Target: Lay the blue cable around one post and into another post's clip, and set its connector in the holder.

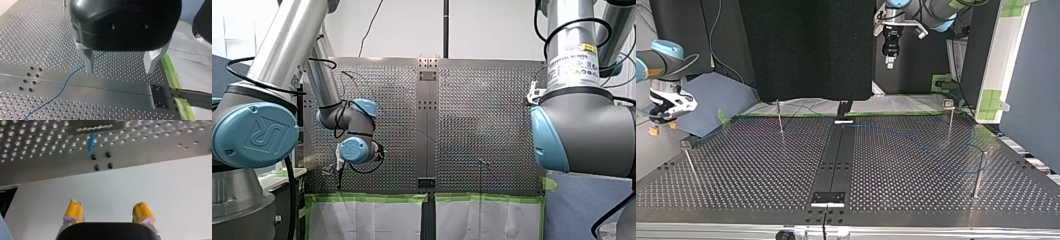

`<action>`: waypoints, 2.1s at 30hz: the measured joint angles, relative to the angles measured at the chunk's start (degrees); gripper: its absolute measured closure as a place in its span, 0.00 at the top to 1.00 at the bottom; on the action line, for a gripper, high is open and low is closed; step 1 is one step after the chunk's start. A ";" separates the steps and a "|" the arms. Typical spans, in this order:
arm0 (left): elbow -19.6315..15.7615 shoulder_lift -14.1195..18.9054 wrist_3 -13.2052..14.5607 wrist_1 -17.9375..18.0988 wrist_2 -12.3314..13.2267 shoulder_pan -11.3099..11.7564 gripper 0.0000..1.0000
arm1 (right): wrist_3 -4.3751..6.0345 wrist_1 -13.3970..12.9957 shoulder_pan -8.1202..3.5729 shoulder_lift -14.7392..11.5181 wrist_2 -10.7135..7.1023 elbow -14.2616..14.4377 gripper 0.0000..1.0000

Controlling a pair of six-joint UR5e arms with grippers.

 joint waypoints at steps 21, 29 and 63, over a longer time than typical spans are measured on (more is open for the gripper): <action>-0.06 0.01 -1.92 -3.14 0.17 0.01 1.00 | 0.07 -9.51 8.56 -9.52 7.15 9.52 1.00; -0.03 0.01 -3.12 -3.12 0.50 0.01 1.00 | -1.01 -13.02 12.37 -11.29 8.18 13.33 1.00; 1.22 0.00 -5.11 3.83 2.49 1.53 1.00 | -7.77 -8.86 29.76 4.11 17.39 18.61 1.00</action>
